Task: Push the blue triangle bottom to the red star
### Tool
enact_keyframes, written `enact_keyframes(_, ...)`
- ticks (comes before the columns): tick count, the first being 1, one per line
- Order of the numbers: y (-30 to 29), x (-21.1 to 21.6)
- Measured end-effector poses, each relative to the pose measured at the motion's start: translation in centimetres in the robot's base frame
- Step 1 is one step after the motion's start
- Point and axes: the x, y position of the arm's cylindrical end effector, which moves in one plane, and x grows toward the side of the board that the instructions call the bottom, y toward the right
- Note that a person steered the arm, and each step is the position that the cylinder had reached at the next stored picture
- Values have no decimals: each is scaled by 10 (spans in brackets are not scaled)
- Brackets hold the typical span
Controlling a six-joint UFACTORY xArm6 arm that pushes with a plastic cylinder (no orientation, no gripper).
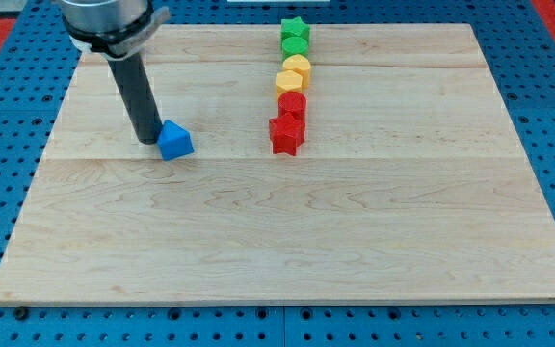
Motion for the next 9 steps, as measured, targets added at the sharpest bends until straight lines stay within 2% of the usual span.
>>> enact_keyframes(2,82,13)
enact_keyframes(3,102,32)
enact_keyframes(5,113,52)
enact_keyframes(7,107,115)
enact_keyframes(8,119,120)
enact_keyframes(9,119,106)
